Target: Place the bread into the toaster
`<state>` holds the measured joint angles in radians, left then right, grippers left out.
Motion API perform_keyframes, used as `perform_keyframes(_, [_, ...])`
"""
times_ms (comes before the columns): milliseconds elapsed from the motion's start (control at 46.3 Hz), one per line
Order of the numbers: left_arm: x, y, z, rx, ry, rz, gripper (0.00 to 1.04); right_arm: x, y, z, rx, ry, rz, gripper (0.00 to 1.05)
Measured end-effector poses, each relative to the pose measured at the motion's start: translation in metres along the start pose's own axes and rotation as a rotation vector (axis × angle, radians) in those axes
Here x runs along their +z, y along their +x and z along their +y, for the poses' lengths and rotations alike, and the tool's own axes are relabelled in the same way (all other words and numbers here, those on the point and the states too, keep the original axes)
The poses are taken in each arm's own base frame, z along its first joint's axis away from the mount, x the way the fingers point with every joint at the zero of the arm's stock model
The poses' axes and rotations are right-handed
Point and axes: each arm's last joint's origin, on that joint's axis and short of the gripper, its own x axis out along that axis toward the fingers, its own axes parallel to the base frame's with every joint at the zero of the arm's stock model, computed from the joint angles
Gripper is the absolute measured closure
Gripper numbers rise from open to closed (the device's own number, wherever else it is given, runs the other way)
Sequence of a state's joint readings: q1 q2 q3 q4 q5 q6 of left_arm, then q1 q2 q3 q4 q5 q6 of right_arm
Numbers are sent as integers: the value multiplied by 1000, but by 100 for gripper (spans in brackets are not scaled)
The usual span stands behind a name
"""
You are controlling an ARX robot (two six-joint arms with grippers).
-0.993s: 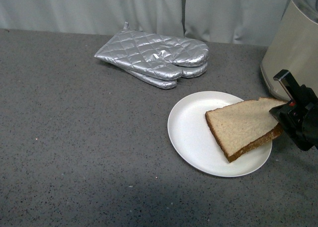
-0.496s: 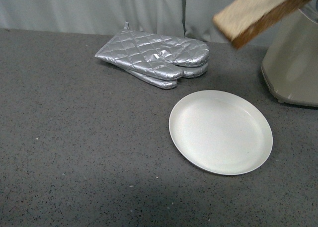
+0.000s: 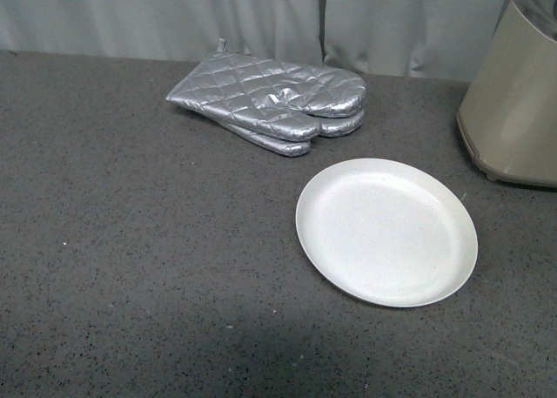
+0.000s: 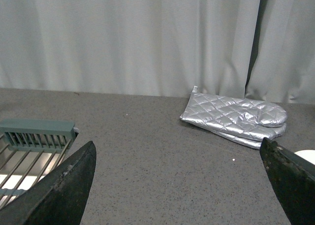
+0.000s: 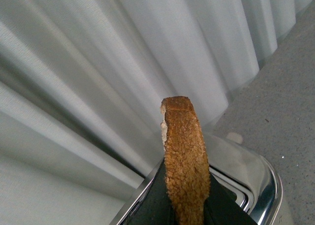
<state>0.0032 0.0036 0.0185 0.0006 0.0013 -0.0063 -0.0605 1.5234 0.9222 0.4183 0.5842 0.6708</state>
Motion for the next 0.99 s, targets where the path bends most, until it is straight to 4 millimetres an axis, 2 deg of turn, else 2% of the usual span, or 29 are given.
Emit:
perform_keyframes(194, [0,0,0,0,0,0,7,-6,13,11,-68,-54,-39,102])
perform_keyframes(583, [0,0,0,0,0,0,7,-29,17,32,-186,-133,-14,102])
perform_keyframes(799, [0,0,0,0,0,0,7,-34,24,34,-234,-133,-20,102])
perform_keyframes(993, [0,0,0,0,0,0,7,-39,22,33,-281,-147,-16,102])
